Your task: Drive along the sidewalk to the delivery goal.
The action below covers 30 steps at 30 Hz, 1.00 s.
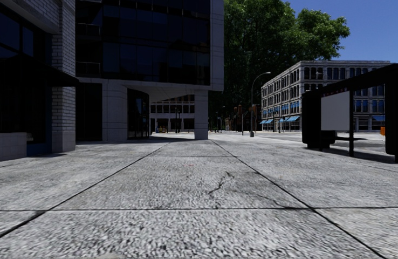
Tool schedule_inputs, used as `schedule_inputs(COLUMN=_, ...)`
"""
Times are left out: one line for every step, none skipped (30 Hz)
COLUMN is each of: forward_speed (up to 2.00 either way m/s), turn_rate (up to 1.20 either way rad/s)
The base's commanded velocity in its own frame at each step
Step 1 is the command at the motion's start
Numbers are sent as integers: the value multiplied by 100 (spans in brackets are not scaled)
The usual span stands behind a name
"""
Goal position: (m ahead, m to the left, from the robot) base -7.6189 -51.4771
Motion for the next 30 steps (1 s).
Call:
schedule_inputs(forward_speed=200, turn_rate=0)
schedule_inputs(forward_speed=200, turn_rate=0)
schedule_inputs(forward_speed=200, turn_rate=0)
schedule_inputs(forward_speed=200, turn_rate=0)
schedule_inputs(forward_speed=200, turn_rate=0)
schedule_inputs(forward_speed=200, turn_rate=0)
schedule_inputs(forward_speed=200, turn_rate=0)
schedule_inputs(forward_speed=200, turn_rate=0)
schedule_inputs(forward_speed=200, turn_rate=0)
schedule_inputs(forward_speed=200, turn_rate=0)
schedule_inputs(forward_speed=200, turn_rate=0)
schedule_inputs(forward_speed=200, turn_rate=0)
schedule_inputs(forward_speed=200, turn_rate=0)
schedule_inputs(forward_speed=200, turn_rate=0)
schedule_inputs(forward_speed=200, turn_rate=0)
schedule_inputs(forward_speed=200, turn_rate=0)
schedule_inputs(forward_speed=200, turn_rate=0)
schedule_inputs(forward_speed=200, turn_rate=0)
schedule_inputs(forward_speed=200, turn_rate=0)
schedule_inputs(forward_speed=200, turn_rate=0)
schedule_inputs(forward_speed=200, turn_rate=0)
schedule_inputs(forward_speed=200, turn_rate=0)
schedule_inputs(forward_speed=200, turn_rate=0)
schedule_inputs(forward_speed=200, turn_rate=0)
schedule_inputs(forward_speed=200, turn_rate=0)
schedule_inputs(forward_speed=200, turn_rate=0)
schedule_inputs(forward_speed=200, turn_rate=0)
schedule_inputs(forward_speed=200, turn_rate=0)
schedule_inputs(forward_speed=200, turn_rate=0)
schedule_inputs(forward_speed=200, turn_rate=0)
